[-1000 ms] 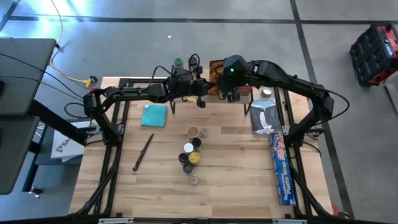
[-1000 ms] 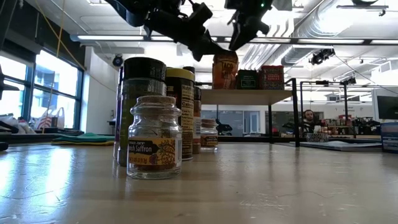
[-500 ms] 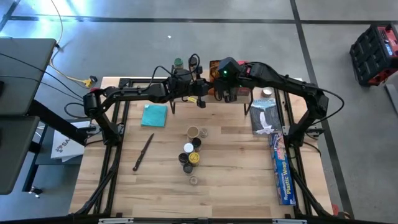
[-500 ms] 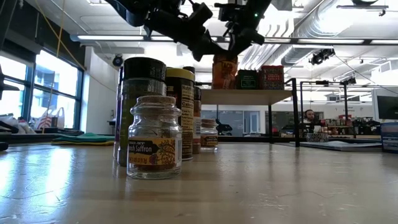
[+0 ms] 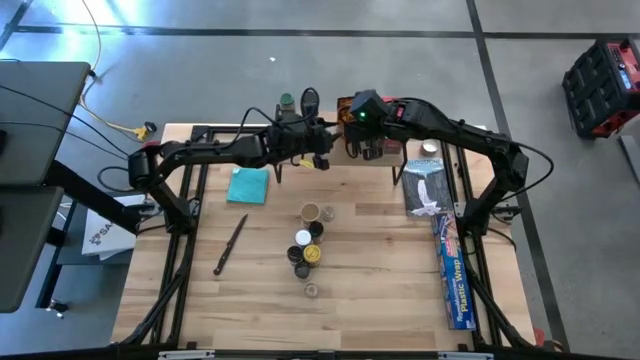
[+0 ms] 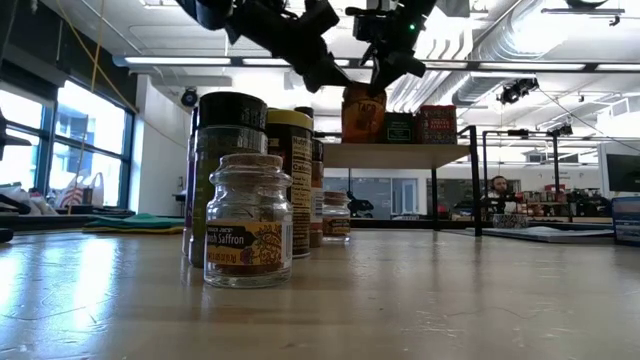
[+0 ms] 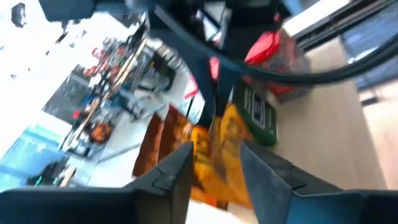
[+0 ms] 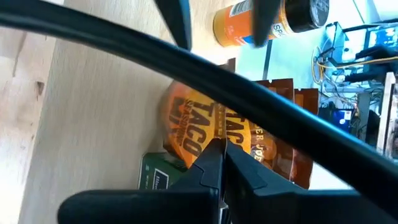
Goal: Shelf spices
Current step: Put the orange seasoning pack on the shelf
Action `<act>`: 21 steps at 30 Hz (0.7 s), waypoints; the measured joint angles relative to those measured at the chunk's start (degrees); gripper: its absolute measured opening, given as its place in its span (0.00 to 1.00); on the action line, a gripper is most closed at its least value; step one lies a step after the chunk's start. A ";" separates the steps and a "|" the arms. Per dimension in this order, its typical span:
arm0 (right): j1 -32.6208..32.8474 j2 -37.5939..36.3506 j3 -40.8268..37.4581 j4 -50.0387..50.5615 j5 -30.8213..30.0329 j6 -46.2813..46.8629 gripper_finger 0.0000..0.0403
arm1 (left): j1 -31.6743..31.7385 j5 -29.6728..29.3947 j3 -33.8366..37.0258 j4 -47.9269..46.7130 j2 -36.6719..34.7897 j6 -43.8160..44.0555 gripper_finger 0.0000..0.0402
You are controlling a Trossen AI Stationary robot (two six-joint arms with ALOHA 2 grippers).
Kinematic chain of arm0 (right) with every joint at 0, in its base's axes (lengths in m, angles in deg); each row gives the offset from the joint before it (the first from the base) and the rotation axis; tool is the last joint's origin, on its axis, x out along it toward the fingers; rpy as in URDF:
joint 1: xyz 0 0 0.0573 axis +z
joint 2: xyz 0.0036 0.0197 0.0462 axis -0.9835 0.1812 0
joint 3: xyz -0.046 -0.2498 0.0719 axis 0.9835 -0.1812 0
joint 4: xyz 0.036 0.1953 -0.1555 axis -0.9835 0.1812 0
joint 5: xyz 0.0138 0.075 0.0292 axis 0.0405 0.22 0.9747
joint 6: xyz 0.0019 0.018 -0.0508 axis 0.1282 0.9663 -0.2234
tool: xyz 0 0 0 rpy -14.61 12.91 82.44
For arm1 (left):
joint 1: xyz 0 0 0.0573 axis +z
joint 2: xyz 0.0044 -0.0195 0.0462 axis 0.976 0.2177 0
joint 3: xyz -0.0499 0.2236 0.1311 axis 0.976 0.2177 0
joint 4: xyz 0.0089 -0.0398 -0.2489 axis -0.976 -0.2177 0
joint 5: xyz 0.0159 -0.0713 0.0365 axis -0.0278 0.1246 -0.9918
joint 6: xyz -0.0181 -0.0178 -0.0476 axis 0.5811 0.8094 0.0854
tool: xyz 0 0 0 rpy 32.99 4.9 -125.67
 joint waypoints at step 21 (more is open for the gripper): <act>-0.04 -0.07 0.00 1.44 3.00 -5.97 0.00 | 0.35 4.84 0.00 -9.62 -0.51 14.99 0.42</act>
